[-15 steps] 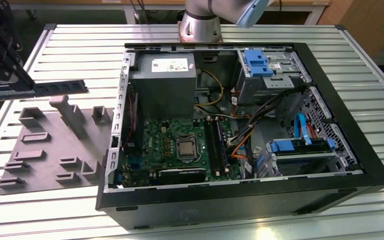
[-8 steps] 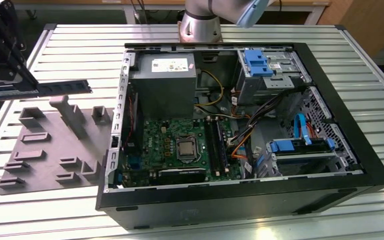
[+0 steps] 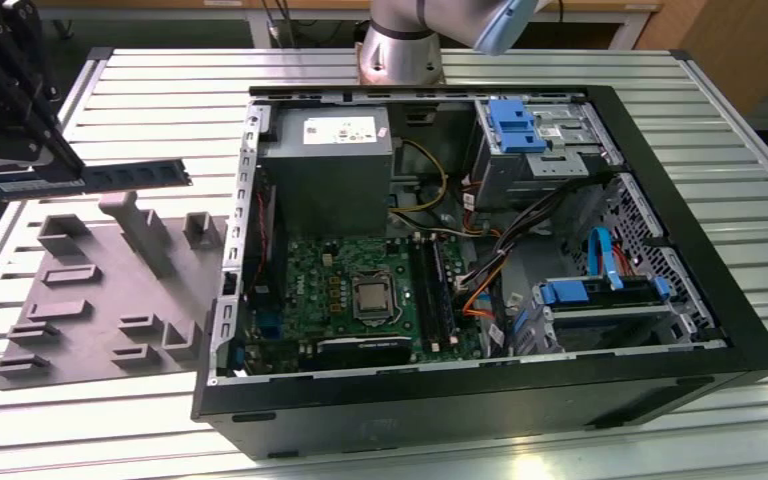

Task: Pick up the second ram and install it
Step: 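Pick up the second ram and move it above second insertion slot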

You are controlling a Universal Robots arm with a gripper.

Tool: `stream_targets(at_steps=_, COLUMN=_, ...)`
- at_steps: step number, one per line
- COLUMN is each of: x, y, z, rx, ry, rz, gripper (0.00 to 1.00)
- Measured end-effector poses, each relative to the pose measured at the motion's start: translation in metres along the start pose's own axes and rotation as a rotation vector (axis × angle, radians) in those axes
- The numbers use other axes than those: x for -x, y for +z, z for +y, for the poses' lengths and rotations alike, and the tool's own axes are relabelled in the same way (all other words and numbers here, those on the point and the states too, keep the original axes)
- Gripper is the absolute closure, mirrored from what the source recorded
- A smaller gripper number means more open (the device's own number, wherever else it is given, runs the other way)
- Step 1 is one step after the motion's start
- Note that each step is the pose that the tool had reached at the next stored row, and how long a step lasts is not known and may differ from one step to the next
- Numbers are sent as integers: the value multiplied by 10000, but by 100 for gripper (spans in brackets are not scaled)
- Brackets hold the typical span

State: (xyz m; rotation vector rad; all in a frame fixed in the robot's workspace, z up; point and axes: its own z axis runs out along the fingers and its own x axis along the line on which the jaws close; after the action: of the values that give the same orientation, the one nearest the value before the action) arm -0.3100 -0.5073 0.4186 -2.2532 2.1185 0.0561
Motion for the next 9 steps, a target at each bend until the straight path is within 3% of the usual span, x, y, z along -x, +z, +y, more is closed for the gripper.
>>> stream_targets(at_steps=9, x=-5, y=1, z=-83, rx=-1, ry=0, rz=0, gripper=88)
